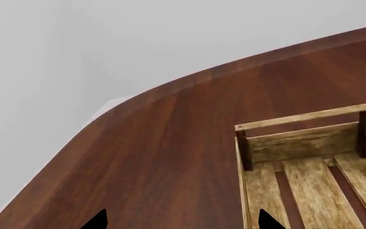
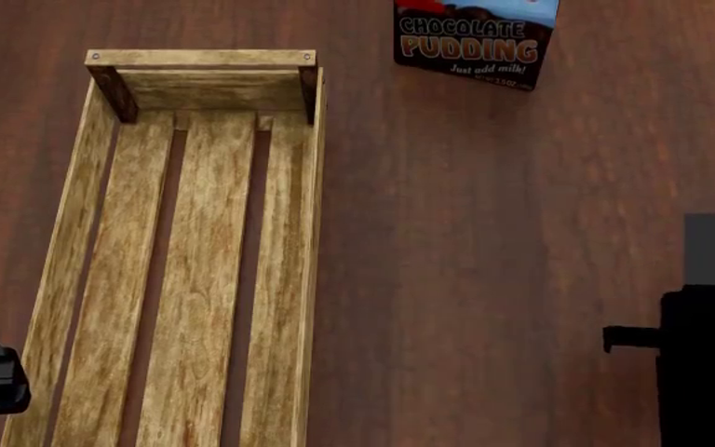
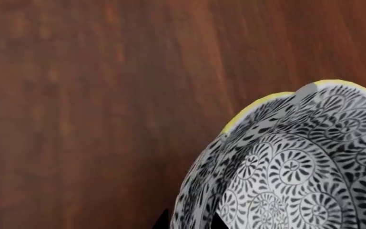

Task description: Stack the left bowl on the right bowl and place them in the tray.

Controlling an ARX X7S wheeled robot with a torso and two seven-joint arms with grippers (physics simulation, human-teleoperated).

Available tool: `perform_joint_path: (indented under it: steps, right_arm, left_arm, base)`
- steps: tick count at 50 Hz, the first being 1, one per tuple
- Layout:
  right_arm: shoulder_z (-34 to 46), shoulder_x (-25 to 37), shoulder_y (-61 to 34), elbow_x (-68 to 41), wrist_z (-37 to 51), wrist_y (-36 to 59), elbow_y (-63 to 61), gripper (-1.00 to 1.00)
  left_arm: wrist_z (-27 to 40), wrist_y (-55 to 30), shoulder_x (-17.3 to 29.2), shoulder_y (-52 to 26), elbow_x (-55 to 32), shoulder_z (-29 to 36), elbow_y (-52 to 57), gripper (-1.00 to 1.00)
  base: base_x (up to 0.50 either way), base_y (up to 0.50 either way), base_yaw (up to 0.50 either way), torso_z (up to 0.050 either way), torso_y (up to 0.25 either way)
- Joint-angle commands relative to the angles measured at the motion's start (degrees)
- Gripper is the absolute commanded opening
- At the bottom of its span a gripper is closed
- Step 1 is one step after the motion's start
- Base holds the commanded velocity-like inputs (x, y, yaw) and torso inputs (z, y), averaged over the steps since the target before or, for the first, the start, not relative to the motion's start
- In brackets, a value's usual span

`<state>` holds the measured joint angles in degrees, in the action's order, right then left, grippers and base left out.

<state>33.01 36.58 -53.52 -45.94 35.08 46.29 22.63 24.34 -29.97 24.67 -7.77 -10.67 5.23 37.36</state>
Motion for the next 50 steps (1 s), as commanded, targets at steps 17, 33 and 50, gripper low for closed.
perform_joint_path:
  steps: [17, 33, 50]
  right_arm:
    - [1.7, 2.47, -1.57, -1.39, -2.16, 10.29, -4.83, -1.0]
    - [-1.94, 6.94, -8.66, -7.47, 6.13, 24.64, -18.79, -1.0]
    - [-2.85, 7.07, -14.09, -11.05, 10.08, 32.27, -25.36, -1.0]
  left_arm:
    - [0.28, -0.09, 0.3, 0.14, -0.55, -0.26, 0.55, 1.0]
    - [0.11, 0.64, 0.5, 0.71, -1.73, -1.48, 0.94, 1.0]
    - [0.39, 0.13, 0.9, 1.51, -3.19, -3.27, 2.82, 1.0]
  base:
    - [0.0, 0.0, 0.0, 0.0, -0.003]
    - [0.0, 0.0, 0.0, 0.0, 0.0]
    - [0.0, 0.0, 0.0, 0.0, 0.0]
